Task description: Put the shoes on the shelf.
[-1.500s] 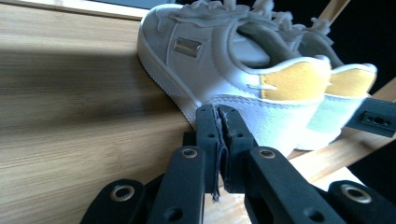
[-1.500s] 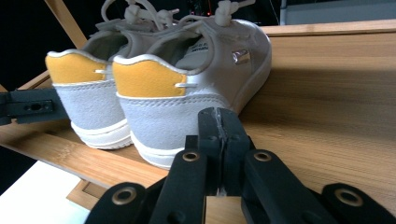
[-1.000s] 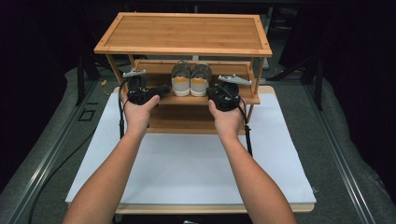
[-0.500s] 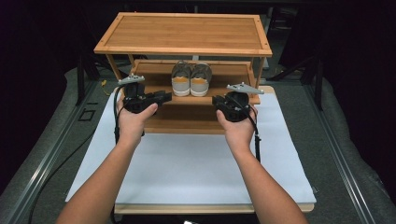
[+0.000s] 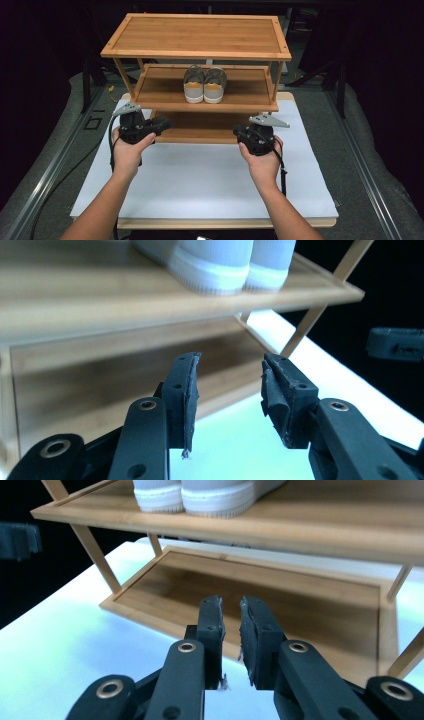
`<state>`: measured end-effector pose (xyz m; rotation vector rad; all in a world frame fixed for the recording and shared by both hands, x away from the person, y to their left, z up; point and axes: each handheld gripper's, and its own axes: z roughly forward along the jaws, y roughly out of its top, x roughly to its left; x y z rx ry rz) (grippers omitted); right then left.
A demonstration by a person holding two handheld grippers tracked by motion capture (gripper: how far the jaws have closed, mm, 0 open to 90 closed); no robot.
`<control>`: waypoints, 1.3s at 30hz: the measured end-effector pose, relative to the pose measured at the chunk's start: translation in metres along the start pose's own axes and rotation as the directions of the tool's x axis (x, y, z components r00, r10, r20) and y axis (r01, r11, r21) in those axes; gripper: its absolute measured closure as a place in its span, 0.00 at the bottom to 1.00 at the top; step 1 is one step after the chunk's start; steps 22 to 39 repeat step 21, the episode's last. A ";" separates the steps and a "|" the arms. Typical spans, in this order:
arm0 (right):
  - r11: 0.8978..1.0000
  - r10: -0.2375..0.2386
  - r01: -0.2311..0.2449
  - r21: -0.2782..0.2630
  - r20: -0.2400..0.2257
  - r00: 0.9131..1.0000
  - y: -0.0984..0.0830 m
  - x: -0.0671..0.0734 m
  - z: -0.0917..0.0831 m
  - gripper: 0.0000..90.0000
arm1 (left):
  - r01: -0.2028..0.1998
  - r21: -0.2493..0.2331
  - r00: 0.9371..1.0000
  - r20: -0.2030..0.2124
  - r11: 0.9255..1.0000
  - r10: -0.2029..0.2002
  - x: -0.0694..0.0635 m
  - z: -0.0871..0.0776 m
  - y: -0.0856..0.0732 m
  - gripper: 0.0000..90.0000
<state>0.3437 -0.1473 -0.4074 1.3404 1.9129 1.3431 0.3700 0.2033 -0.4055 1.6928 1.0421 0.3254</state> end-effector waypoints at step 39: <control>0.997 -0.055 0.056 0.048 -0.024 0.998 -0.107 -0.011 -0.010 0.71 | -0.097 0.104 0.995 0.017 0.990 0.096 0.009 -0.009 -0.094 0.62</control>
